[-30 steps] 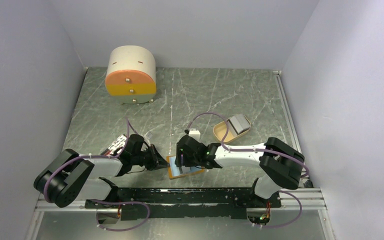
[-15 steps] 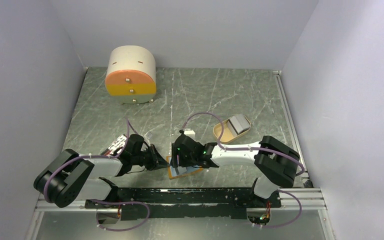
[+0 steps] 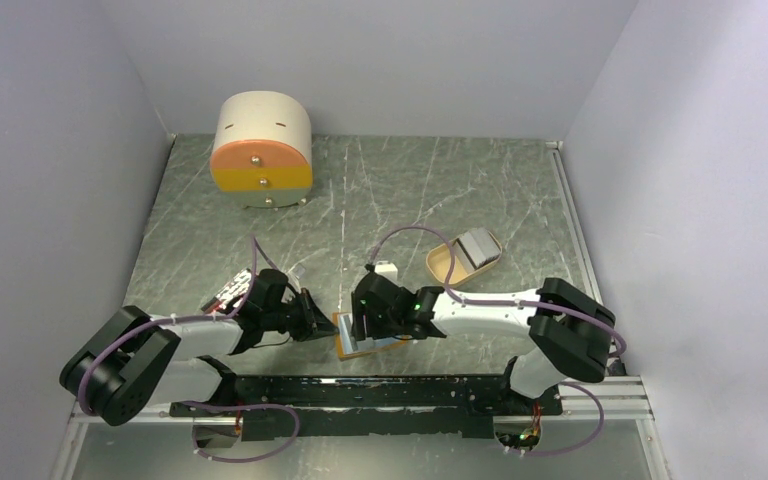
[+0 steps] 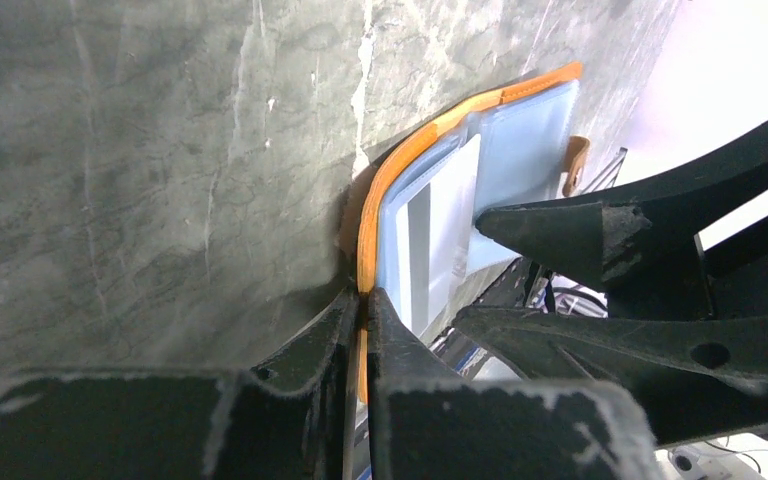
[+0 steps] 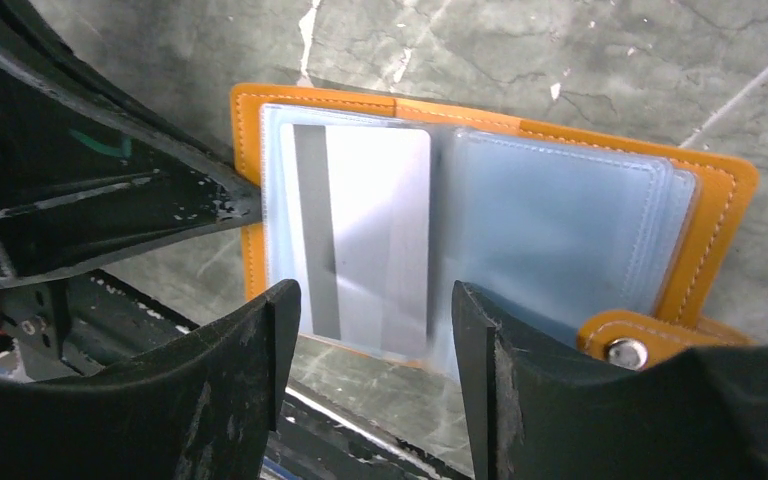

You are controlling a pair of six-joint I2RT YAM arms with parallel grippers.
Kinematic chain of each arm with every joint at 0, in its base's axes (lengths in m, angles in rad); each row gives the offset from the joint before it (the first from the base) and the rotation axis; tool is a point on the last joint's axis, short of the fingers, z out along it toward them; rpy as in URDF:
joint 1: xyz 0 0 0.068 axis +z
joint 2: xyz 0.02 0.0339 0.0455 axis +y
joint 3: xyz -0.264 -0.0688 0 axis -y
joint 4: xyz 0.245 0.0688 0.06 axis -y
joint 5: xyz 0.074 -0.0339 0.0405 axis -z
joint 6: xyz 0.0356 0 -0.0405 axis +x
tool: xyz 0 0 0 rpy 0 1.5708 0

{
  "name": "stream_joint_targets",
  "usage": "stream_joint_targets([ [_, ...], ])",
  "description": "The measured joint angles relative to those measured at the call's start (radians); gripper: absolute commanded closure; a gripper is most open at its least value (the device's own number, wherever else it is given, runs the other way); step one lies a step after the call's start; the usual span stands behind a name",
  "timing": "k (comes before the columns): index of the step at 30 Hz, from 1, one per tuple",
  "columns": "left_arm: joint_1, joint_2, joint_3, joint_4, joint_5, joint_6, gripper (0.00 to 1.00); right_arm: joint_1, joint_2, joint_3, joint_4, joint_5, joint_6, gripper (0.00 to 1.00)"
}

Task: Put the credit cards into the card holder
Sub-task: Insert the credit card into the card holder.

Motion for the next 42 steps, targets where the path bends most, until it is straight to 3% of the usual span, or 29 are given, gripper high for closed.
stream_joint_targets([
  [31, -0.001, 0.017, 0.005, -0.005, -0.003, 0.0, 0.91, 0.002, 0.05, -0.011, 0.097, -0.092, 0.004, 0.42],
  [42, -0.005, 0.017, 0.009, -0.011, -0.004, 0.0, 0.91, 0.0, 0.035, -0.008, 0.076, -0.086, -0.083, 0.37],
])
